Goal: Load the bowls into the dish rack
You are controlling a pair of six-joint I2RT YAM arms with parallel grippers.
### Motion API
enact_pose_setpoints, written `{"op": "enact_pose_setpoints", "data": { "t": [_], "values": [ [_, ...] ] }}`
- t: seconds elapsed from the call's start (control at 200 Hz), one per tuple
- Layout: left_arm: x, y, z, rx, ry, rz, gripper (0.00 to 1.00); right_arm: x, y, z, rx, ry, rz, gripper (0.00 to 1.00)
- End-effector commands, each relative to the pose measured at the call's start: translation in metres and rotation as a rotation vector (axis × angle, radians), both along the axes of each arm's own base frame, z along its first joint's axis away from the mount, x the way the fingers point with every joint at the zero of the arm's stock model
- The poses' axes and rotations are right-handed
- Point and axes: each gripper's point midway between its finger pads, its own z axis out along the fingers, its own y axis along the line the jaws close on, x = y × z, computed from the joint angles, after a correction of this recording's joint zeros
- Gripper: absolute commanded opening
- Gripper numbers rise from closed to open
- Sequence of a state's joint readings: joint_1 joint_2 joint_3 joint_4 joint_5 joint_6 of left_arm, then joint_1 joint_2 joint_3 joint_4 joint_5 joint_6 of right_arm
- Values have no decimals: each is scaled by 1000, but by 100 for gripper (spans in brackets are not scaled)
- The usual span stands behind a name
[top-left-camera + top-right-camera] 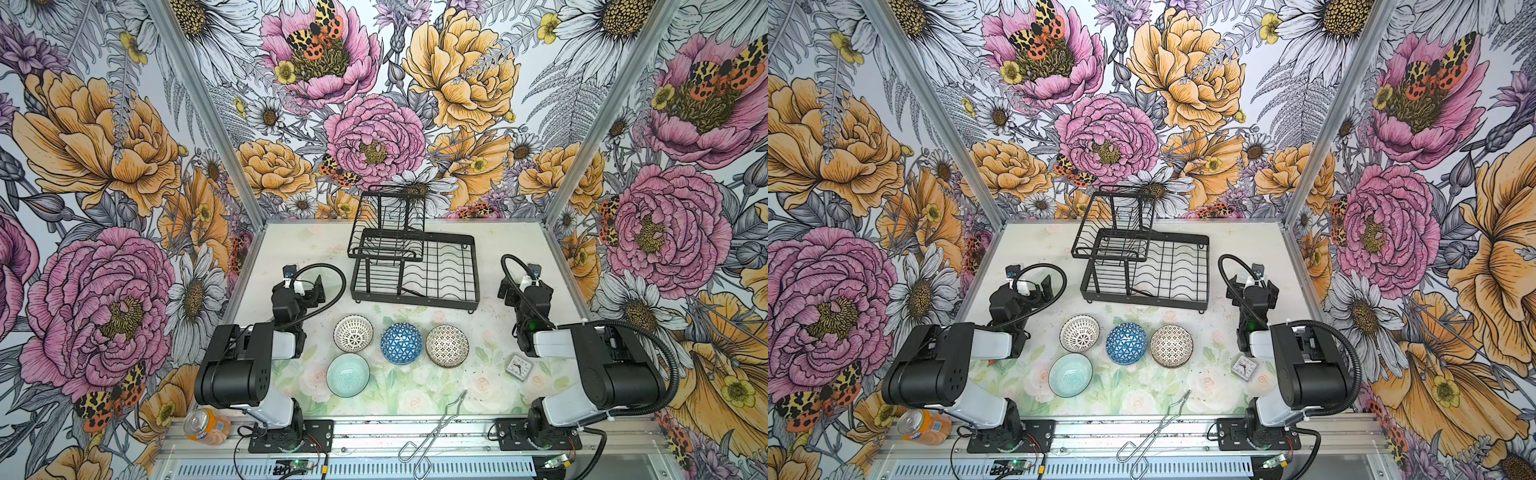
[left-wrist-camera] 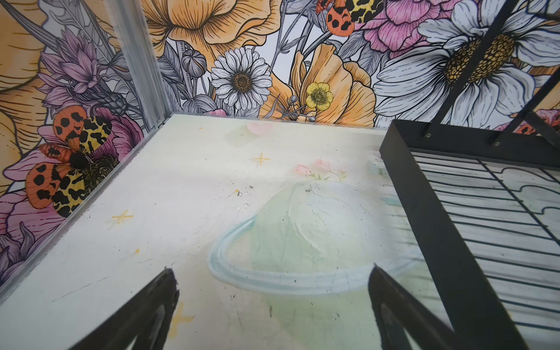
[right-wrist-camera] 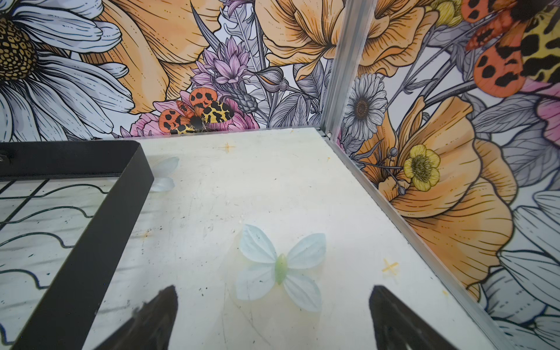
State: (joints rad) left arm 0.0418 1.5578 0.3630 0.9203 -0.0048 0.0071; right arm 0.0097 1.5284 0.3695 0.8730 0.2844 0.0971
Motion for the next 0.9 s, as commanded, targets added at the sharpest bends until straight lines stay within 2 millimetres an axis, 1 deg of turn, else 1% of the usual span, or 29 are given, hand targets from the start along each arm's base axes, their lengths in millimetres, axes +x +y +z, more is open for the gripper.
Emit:
{"op": "enact_pose_setpoints", "data": {
  "t": [0.0, 0.255, 0.335, 0.445, 0.505, 0.54, 0.666, 0.706, 0.731, 0.766, 0.771, 0.781, 0.866, 0.896],
  "values": [
    [6, -3, 12, -13, -34, -25, 99, 3, 0, 4, 14, -24, -7, 100],
    [6, -4, 12, -9, -32, -22, 99, 3, 0, 4, 15, -25, -7, 99],
    [6, -1, 12, -5, -33, -2, 99, 3, 0, 6, 14, -31, -7, 99],
    [6, -4, 15, 19, -25, 13, 99, 5, 3, 10, 6, -19, 5, 100],
    [5, -6, 23, 42, -24, 26, 99, 6, 7, 17, -6, 6, 18, 100],
    [4, -5, 27, 50, -16, 42, 99, 6, 8, 25, -13, 9, 12, 100],
    [1, -7, 41, 63, 36, 83, 99, -3, 8, 48, -8, 31, -29, 99],
    [0, -9, 45, 52, 60, 83, 99, -6, 9, 51, 9, 60, -36, 100],
    [-2, -5, 48, 53, 76, 121, 99, -9, 11, 54, 22, 85, -38, 99],
    [-4, -5, 51, 39, 98, 136, 99, -11, 16, 61, 33, 100, -19, 99],
    [-4, -5, 55, 35, 88, 136, 99, -11, 17, 62, 35, 105, -16, 99],
    [-5, -6, 53, 31, 105, 135, 99, -12, 18, 62, 35, 108, -13, 99],
    [-13, -9, 60, -21, 166, 150, 99, -19, 34, 77, 22, 144, 31, 100],
    [-16, -13, 63, -31, 191, 143, 99, -22, 39, 81, 26, 163, 50, 99]
  ]
}}
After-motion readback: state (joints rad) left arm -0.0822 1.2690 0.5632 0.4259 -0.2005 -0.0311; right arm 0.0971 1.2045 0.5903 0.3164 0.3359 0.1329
